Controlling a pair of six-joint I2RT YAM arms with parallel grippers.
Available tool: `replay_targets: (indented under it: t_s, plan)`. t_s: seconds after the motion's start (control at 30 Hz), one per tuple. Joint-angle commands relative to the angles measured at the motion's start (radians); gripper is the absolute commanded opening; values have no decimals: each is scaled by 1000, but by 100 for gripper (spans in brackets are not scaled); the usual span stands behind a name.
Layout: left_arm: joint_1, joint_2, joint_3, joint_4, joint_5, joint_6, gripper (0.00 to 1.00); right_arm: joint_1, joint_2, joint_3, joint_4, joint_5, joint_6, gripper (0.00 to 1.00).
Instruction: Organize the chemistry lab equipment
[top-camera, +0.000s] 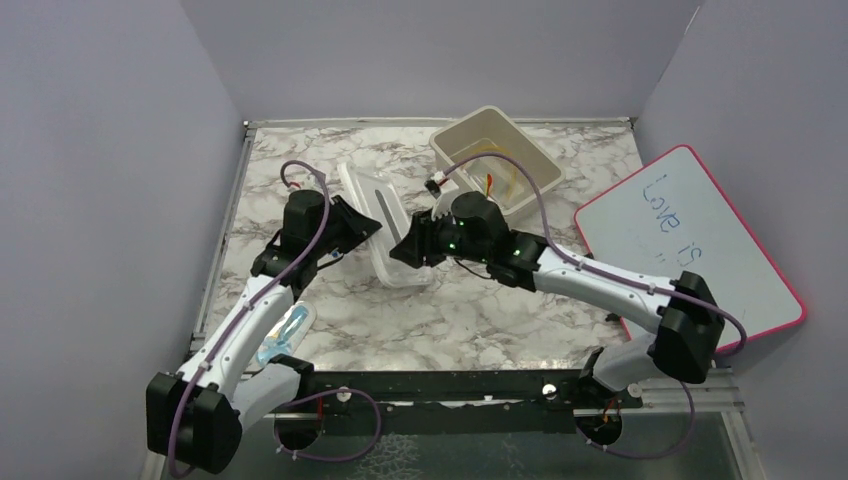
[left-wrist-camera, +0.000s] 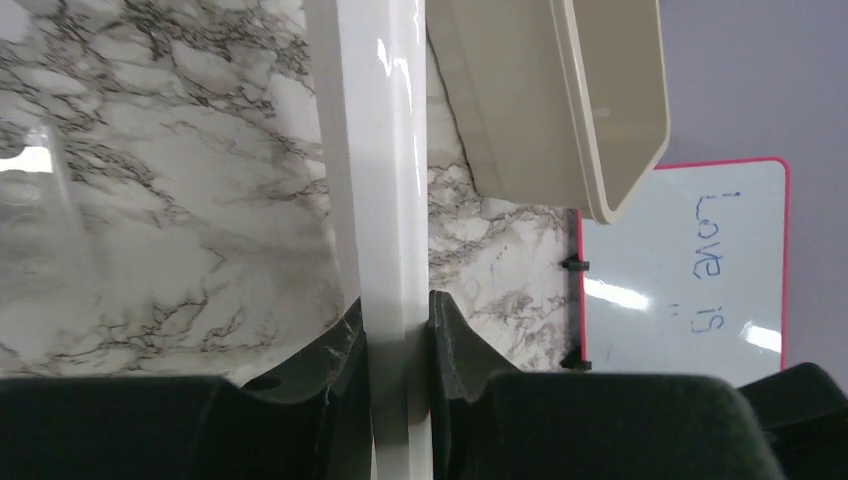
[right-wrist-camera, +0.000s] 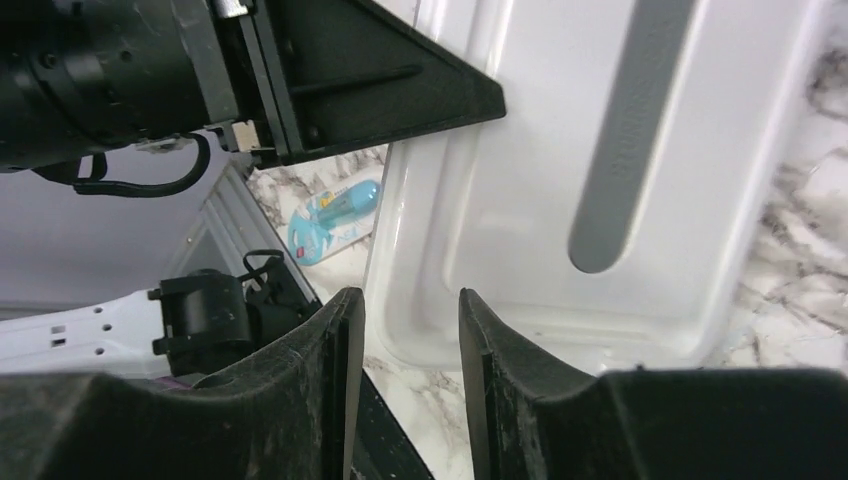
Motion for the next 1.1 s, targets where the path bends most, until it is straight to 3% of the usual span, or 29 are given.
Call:
replay_targets:
  t_s: [0.0,0.3,0.43,0.53,0.73,1.07]
  plan:
    - [2,-108,103,-111,-100,88,0,-4,-112,15,25,-1,-59,45]
    - [3,-138,311,-104,18,132,0,-21,-189,142,-183,289,-81,51]
    - [3,-93,382,-13,90,74,0,-115,-134,315,-373,424,-101,55]
    - [3,-34,404,105,138,7,0,-243,-106,414,-448,394,-110,56]
    - [-6,131,444,340,165,-149,0,-415,-90,448,-479,366,-113,57]
    - [-160,445,604,511,-31,-223,0,-664,-99,302,-463,285,-46,56]
